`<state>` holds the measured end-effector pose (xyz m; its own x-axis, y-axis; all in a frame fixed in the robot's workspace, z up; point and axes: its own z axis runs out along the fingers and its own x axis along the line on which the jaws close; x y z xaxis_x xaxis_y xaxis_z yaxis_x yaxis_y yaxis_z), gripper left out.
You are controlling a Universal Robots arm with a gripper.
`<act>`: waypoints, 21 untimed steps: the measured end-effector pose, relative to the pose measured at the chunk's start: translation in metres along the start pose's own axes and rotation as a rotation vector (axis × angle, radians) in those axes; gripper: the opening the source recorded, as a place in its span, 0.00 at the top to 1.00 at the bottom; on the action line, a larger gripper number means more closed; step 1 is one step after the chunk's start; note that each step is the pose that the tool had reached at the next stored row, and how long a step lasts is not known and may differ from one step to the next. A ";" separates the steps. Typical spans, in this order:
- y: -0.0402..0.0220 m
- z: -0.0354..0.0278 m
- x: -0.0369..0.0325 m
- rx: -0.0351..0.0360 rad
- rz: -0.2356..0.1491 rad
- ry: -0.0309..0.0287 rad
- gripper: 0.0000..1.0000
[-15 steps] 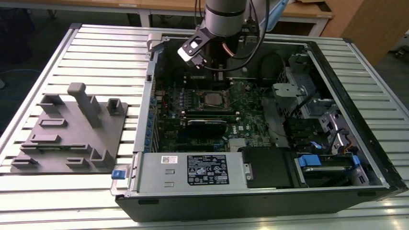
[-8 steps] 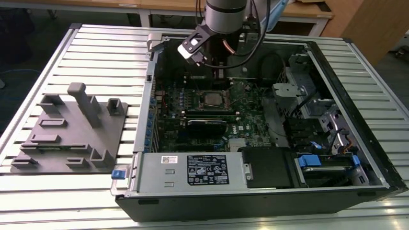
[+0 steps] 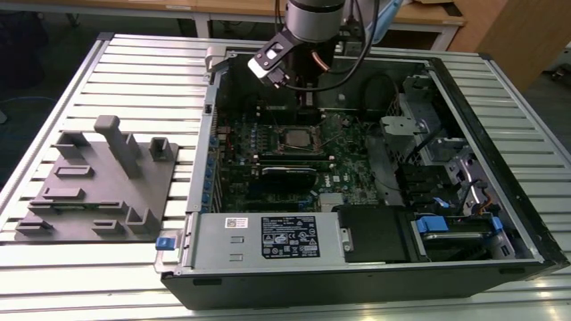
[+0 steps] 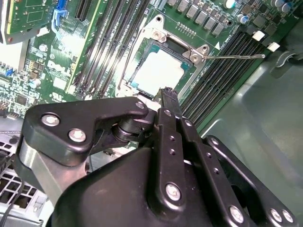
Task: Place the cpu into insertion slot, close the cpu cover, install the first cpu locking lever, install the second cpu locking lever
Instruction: 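Close the cpu cover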
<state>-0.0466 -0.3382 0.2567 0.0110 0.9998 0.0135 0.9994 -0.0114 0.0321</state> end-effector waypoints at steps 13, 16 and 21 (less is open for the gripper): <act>0.0003 -0.0098 0.0001 0.0001 0.000 -0.0001 0.90; 0.0004 -0.0124 0.0002 0.0000 0.000 -0.0001 0.90; 0.0004 -0.0134 0.0002 0.0000 0.000 -0.0001 0.90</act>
<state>-0.0466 -0.3382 0.2702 0.0110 0.9998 0.0134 0.9994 -0.0114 0.0321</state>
